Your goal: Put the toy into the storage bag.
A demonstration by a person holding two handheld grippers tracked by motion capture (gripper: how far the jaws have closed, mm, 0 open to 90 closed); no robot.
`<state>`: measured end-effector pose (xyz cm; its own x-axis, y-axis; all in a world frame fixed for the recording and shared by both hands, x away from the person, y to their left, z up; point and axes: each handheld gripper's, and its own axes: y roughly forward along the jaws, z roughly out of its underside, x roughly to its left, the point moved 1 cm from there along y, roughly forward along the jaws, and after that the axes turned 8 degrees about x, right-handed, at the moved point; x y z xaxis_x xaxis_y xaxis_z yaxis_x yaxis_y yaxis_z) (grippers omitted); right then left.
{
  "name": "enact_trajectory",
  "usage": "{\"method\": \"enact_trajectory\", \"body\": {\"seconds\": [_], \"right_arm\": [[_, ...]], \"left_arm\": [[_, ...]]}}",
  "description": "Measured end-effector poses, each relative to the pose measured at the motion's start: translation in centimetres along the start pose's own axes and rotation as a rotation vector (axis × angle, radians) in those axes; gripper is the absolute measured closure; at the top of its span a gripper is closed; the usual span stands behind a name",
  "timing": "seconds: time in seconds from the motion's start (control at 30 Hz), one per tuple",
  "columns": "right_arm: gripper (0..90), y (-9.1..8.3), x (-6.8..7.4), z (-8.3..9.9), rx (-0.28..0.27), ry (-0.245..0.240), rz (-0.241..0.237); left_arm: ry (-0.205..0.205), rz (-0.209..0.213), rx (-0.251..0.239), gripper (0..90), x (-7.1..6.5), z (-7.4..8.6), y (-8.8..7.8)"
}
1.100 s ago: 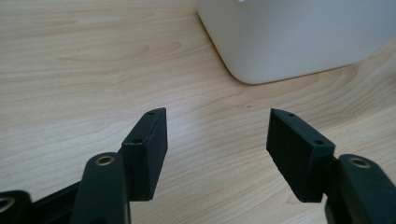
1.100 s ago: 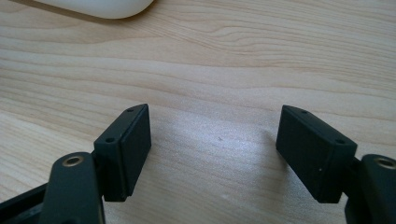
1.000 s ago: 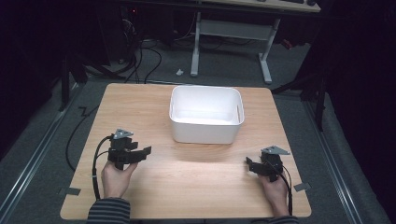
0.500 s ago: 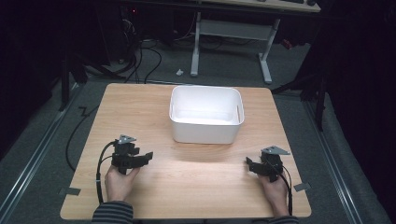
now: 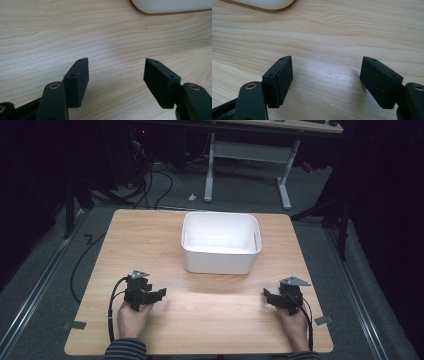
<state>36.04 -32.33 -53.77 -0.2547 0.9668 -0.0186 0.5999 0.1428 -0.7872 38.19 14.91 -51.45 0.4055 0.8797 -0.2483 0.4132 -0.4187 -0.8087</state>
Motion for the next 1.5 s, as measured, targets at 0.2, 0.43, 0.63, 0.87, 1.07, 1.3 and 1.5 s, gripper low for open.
{"method": "enact_trajectory", "body": {"seconds": [0.2, 0.43, 0.63, 0.87, 1.07, 1.3, 1.5], "right_arm": [[26.8, 0.0, 0.0, 0.0, 0.0, 0.0, 0.0], [26.8, 0.0, 0.0, 0.0, 0.0, -0.001, 0.0], [26.8, 0.0, 0.0, 0.0, 0.0, -0.001, 0.001], [26.8, 0.0, 0.0, 0.0, 0.0, 0.0, 0.0], [26.8, 0.0, 0.0, 0.0, 0.0, -0.001, 0.0], [26.8, 0.0, 0.0, 0.0, 0.0, 0.0, 0.0], [26.8, 0.0, 0.0, 0.0, 0.0, 0.0, 0.0]], "left_arm": [[0.019, -0.029, 0.007, 34.7, -0.4, 0.1, 0.8], [0.044, -0.052, 0.01, 33.1, -0.9, 0.1, 1.8], [0.066, -0.077, -0.011, 32.7, -1.5, -0.1, 2.4], [0.088, -0.115, -0.036, 31.6, -1.8, -0.2, 3.0], [0.12, -0.149, -0.055, 30.2, -2.2, -0.2, 3.4], [0.148, -0.185, -0.106, 25.7, -2.5, 0.1, 4.2], [0.146, -0.185, -0.108, 25.6, -2.5, 0.1, 4.2]]}}
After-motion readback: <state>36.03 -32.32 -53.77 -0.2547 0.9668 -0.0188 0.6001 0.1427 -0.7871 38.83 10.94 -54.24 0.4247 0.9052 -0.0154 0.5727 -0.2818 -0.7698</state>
